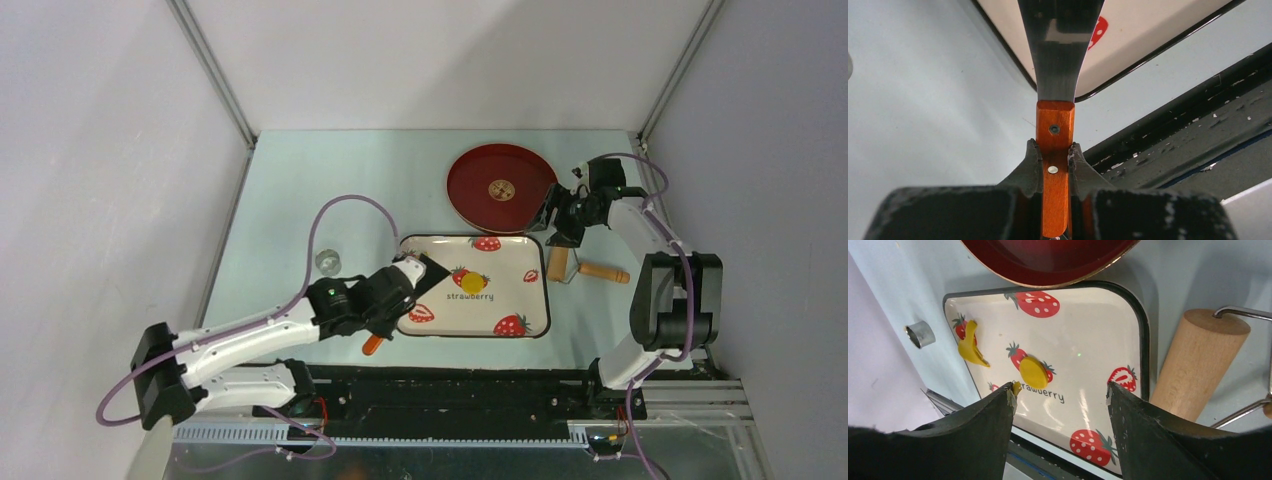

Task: Roll out the dumpling wrappers from the dough

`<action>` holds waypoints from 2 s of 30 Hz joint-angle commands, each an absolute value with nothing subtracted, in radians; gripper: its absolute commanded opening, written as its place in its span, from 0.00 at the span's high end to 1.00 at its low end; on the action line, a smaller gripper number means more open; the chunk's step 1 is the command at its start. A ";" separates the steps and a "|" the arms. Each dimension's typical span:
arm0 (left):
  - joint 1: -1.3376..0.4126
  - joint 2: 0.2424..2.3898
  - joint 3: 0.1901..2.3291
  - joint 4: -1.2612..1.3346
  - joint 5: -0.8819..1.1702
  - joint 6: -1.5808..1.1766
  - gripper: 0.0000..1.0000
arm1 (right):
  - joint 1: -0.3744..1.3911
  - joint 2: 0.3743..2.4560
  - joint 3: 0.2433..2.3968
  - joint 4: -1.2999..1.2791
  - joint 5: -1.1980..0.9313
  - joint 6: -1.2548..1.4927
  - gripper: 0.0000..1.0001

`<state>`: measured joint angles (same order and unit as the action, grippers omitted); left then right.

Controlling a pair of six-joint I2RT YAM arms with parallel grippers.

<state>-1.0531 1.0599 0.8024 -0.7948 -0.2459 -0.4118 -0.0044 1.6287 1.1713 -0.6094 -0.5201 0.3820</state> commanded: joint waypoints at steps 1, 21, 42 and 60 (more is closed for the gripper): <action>-1.071 1.139 0.890 -0.767 -0.201 -0.338 1.00 | -0.002 1.568 1.171 -0.654 -0.476 0.334 0.29; -1.083 1.428 0.987 -0.835 -0.119 -0.253 1.00 | 0.061 1.587 1.171 -0.735 -0.308 0.272 0.28; -1.045 1.165 0.934 -0.849 -0.150 -0.352 1.00 | 0.262 2.160 1.946 -0.883 -0.203 0.288 0.46; -1.014 1.043 0.874 -0.828 -0.198 -0.427 1.00 | 0.318 2.298 1.948 -0.956 -0.204 0.244 0.93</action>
